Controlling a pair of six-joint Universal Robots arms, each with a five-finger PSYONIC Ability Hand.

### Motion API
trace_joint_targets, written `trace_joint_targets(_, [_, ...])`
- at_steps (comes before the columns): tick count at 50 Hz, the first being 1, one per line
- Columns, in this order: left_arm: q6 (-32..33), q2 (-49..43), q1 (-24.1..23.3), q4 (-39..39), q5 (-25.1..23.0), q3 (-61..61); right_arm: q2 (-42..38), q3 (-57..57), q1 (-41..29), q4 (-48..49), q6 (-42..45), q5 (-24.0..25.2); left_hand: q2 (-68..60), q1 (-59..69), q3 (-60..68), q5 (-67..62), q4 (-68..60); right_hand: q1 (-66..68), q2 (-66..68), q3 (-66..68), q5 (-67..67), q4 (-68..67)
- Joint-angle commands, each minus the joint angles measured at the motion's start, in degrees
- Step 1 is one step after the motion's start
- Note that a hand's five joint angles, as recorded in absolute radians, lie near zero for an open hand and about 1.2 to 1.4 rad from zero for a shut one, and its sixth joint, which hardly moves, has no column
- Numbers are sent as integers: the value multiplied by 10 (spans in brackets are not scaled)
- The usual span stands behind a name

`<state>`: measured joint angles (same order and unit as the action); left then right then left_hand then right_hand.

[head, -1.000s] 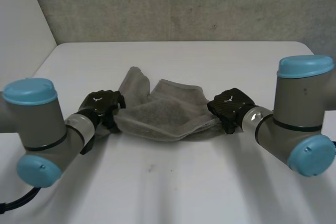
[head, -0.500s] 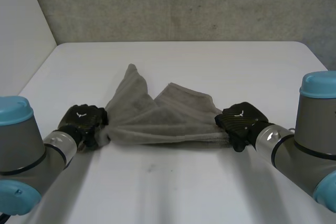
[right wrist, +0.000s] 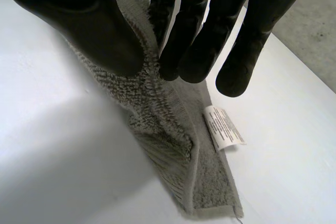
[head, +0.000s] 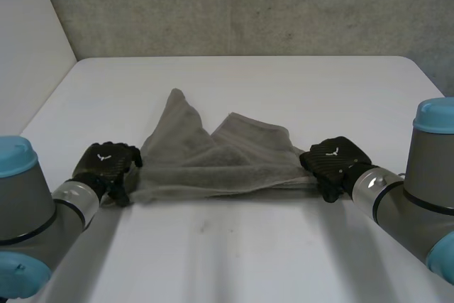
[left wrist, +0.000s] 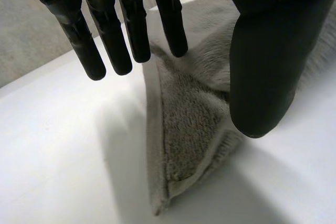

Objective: Fold the towel.

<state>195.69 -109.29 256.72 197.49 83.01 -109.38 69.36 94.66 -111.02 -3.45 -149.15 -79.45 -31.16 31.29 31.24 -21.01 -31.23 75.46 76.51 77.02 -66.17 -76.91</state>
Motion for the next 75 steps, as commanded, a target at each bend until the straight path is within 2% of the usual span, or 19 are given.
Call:
trace_joint_targets(1, [-3,57,10,0,-4,-30,2,1,5,1,0,-4,-31,30,30,-33,-30,45,35,30,-38,-31])
trace_joint_targets(10, [-3,89,11,-4,-12,-71,1,3,5,2,1,-4,-63,62,62,-65,-62,45,35,30,-38,-31])
trace_joint_targets(15, [-2,88,12,-4,-21,-81,-3,3,5,7,3,-4,-122,121,121,-123,-121,45,35,30,-38,-31])
trace_joint_targets(44, [3,-30,10,-1,-29,-12,-8,6,6,9,5,-4,-127,126,126,-128,-126,45,35,30,-38,-31])
trace_joint_targets(48, [3,-36,9,0,-29,-5,-8,5,6,10,5,-4,-193,191,192,-194,-192,45,35,30,-38,-31])
trace_joint_targets(50, [2,-37,9,0,-29,3,-8,5,6,11,5,-4,-410,409,409,-411,-409,45,35,30,-38,-31])
trace_joint_targets(51, [2,-37,9,0,-29,3,-8,5,6,11,5,-4,-411,410,410,-413,-410,45,35,30,-38,-31])
trace_joint_targets(52, [0,-35,9,1,-29,7,-7,5,7,12,5,-4,-488,486,487,-489,-487,45,35,30,-38,-31])
trace_joint_targets(55, [-2,-29,8,1,-28,14,-4,3,11,11,5,-4,-488,487,488,-490,-488,45,35,30,-38,-31])
trace_joint_targets(60, [-9,31,-3,-11,-26,29,14,-10,21,6,4,-9,-488,487,488,-490,-488,45,35,30,-38,-31])
trace_joint_targets(63, [-14,60,-2,-16,-28,26,51,-24,23,-1,3,-8,-488,487,488,-490,-488,45,35,30,-38,-31])
trace_joint_targets(65, [-37,158,1,-34,-33,31,82,-32,24,-10,2,-8,-488,487,488,-490,-488,45,35,30,-38,-31])
trace_joint_targets(66, [-37,159,1,-34,-33,31,120,-44,27,-23,2,-7,-488,487,488,-490,-488,45,35,30,-38,-31])
trace_joint_targets(67, [-53,213,4,-47,-42,35,159,-60,29,-41,2,-7,-488,487,488,-490,-488,45,35,30,-38,-31])
trace_joint_targets(68, [-68,263,5,-54,-54,42,159,-61,29,-41,2,-7,-488,487,488,-490,-488,45,35,30,-38,-31])
trace_joint_targets(69, [-68,263,5,-55,-54,42,191,-84,33,-64,2,-7,-488,487,488,-490,-488,45,35,30,-38,-31])
trace_joint_targets(72, [-91,339,6,-76,-72,72,237,-148,37,-114,2,-6,-488,487,488,-490,-488,45,35,30,-38,-31])
trace_joint_targets(73, [-97,364,5,-94,-75,90,237,-149,37,-114,2,-6,-488,487,488,-490,-488,45,35,30,-38,-31])
trace_joint_targets(75, [-101,376,6,-115,-76,106,247,-220,39,-173,6,-6,-488,487,488,-490,-488,45,35,30,-38,-31])
